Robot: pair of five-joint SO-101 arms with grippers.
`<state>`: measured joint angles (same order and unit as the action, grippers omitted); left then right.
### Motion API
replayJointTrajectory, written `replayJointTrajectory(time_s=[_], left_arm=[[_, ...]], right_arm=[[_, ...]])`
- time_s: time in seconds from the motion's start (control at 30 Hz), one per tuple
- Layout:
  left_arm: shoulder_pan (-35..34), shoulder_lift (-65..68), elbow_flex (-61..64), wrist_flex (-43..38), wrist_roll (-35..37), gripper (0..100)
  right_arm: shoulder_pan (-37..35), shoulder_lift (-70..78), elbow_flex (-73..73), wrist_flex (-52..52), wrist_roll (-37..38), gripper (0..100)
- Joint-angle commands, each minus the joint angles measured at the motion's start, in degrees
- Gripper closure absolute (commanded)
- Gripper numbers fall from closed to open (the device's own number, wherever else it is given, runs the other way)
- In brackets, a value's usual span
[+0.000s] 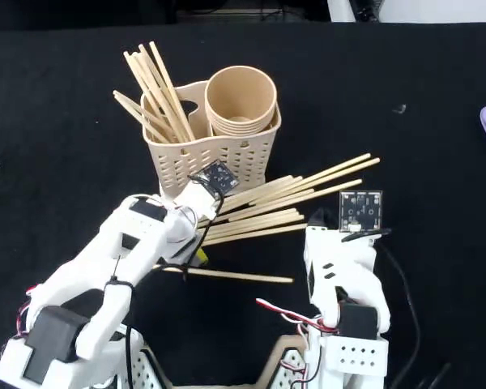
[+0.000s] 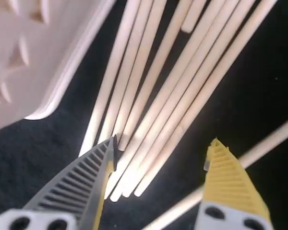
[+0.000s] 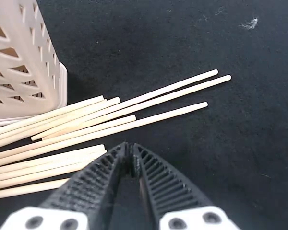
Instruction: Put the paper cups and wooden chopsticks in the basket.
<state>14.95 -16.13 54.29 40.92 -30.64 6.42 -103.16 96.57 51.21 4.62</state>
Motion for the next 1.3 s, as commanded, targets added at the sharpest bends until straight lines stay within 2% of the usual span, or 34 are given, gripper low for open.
replayJointTrajectory(time_s=[0.0, 0.33, 0.67, 0.87, 1.03, 1.1, 1.2, 1.27], left_arm=[[0.3, 0.3, -2.6, 0.0, 0.1, 70], [0.5, 0.3, -2.7, 1.7, 0.0, 71], [5.0, 0.3, -10.4, 15.3, -1.7, 97], [9.9, 0.3, -13.2, 21.2, -1.9, 97], [8.0, 0.9, -15.5, 17.7, -1.8, 96], [5.5, 1.0, -16.0, 15.8, -1.7, 89], [3.0, 1.0, -15.3, 14.4, -1.7, 73], [2.7, 1.0, -14.4, 14.2, -2.0, 73]], right_arm=[[0.9, -4.9, -0.1, 0.4, -0.2, 98.6], [0.8, -4.9, -0.1, 0.4, -0.2, 98.6], [0.8, -4.9, -0.1, 0.4, -0.2, 98.6], [0.8, -4.9, -0.1, 0.4, -0.2, 98.6], [0.8, -4.9, -0.1, 0.4, -0.2, 98.6], [0.8, -4.9, -0.1, 0.4, -0.2, 98.6], [0.8, -4.9, -0.1, 0.4, -0.2, 98.6], [0.8, -4.9, -0.1, 0.4, -0.2, 98.6]])
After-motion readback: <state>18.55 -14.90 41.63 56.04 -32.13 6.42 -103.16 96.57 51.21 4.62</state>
